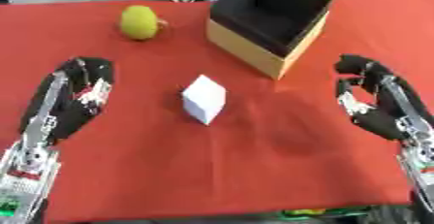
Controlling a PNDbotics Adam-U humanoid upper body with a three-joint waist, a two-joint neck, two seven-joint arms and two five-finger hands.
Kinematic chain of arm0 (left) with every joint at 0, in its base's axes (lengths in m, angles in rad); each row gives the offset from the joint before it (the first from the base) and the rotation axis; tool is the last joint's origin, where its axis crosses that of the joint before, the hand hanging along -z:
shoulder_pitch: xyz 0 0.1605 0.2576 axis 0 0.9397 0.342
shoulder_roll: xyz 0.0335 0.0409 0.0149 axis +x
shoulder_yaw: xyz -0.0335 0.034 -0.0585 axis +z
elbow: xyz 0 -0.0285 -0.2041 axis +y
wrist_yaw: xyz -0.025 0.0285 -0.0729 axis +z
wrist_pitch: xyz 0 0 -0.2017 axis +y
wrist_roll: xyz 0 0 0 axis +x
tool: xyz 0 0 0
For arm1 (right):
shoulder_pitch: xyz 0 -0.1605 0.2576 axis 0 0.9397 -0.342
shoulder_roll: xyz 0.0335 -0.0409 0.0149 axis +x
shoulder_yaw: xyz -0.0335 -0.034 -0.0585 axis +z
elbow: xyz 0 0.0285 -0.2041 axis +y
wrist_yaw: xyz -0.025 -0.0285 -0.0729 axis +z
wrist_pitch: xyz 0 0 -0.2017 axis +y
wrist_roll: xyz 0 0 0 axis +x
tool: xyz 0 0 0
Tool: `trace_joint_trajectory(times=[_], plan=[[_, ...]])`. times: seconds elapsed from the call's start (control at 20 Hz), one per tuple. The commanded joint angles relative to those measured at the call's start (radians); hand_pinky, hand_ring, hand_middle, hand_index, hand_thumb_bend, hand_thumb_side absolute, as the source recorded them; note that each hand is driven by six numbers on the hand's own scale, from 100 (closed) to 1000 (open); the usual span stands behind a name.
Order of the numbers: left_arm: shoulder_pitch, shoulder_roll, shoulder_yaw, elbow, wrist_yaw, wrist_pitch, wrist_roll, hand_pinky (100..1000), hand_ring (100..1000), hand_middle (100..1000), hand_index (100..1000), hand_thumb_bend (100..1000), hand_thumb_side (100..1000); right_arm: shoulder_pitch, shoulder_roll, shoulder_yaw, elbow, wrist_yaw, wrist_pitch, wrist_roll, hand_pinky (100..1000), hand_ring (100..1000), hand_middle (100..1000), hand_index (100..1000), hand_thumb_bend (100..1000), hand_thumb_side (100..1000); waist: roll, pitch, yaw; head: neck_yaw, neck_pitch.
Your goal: Pick up objects on the table and place them in the box.
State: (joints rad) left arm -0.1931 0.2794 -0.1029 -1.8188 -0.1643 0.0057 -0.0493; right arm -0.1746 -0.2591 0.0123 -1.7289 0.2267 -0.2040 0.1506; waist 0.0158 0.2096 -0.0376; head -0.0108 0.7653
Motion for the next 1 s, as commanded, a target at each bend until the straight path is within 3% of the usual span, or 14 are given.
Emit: trace_joint_trajectory(times=[0.05, 0.45, 0.7, 0.85, 1.0], plan=[[-0.006, 0.016, 0.002, -0.015, -0.002, -0.001, -0.007, 598, 597, 582, 693, 182, 568, -0.005, -0.011, -0.01, -0.026, 0.005, 0.001, -0.006, 726, 816, 750, 864, 100, 381, 0.0, -0.016, -0.002, 0.0, 0.005], [-0.044, 0.1, -0.025, -0.031, -0.033, -0.003, -0.055, 631, 641, 627, 729, 213, 532, -0.002, -0.013, -0.012, -0.026, 0.007, 0.001, -0.007, 726, 815, 748, 865, 100, 383, 0.007, -0.02, -0.006, -0.007, 0.005], [-0.14, 0.227, -0.108, -0.026, -0.111, -0.036, -0.134, 673, 687, 676, 767, 258, 458, 0.003, -0.019, -0.015, -0.026, 0.007, 0.002, -0.014, 725, 814, 746, 865, 100, 388, 0.016, -0.025, -0.013, -0.015, 0.005], [-0.213, 0.307, -0.173, -0.019, -0.16, -0.073, -0.183, 709, 727, 716, 799, 329, 419, 0.004, -0.021, -0.013, -0.027, 0.004, 0.0, -0.018, 725, 813, 745, 864, 100, 391, 0.02, -0.029, -0.027, -0.014, 0.005], [-0.291, 0.385, -0.247, -0.014, -0.208, -0.117, -0.231, 751, 761, 756, 838, 444, 447, 0.003, -0.024, -0.011, -0.029, -0.001, -0.002, -0.023, 724, 812, 743, 864, 100, 389, 0.023, -0.033, -0.046, -0.009, 0.005]])
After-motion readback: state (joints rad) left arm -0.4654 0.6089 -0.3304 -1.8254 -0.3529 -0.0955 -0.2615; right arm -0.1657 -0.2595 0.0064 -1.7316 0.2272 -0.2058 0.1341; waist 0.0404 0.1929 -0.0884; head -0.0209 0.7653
